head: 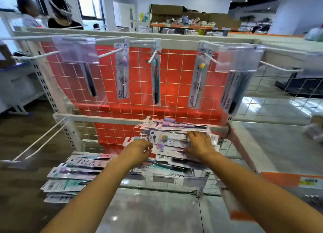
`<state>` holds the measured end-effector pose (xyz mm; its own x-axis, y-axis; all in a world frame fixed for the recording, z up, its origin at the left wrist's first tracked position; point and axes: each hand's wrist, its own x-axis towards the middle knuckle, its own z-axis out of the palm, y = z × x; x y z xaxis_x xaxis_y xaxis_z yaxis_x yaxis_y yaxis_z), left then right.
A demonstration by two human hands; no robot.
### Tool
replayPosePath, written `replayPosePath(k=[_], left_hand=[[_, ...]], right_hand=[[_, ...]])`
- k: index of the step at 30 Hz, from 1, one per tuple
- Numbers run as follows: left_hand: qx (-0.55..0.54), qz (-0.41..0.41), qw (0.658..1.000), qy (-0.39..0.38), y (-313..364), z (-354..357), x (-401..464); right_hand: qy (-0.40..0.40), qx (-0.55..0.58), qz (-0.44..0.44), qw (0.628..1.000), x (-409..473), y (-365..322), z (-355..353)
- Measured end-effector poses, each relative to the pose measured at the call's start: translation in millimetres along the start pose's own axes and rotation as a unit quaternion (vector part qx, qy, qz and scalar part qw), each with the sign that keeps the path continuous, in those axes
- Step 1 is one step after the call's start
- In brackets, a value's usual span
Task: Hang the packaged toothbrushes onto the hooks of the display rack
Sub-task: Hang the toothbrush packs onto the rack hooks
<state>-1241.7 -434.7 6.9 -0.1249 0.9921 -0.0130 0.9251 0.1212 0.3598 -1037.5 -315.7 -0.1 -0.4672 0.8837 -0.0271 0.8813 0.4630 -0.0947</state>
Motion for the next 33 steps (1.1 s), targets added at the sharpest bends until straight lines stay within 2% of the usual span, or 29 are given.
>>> replayPosePath(k=[24,27,33], left_hand=[[0.017,-0.02,0.999,-0.036,11,15,-6],[-0.002,-0.028,0.999,-0.034,11,15,-5],[-0.077,-0.051,0.995,-0.025,17,14,-1]], right_hand=[[0.043,0.029,-0.018,0.998,-4,2,0],[0.053,0.032,-0.032,0.998,-6,1,-2],[0.057,0.109,-0.087,0.989,-10,1,-11]])
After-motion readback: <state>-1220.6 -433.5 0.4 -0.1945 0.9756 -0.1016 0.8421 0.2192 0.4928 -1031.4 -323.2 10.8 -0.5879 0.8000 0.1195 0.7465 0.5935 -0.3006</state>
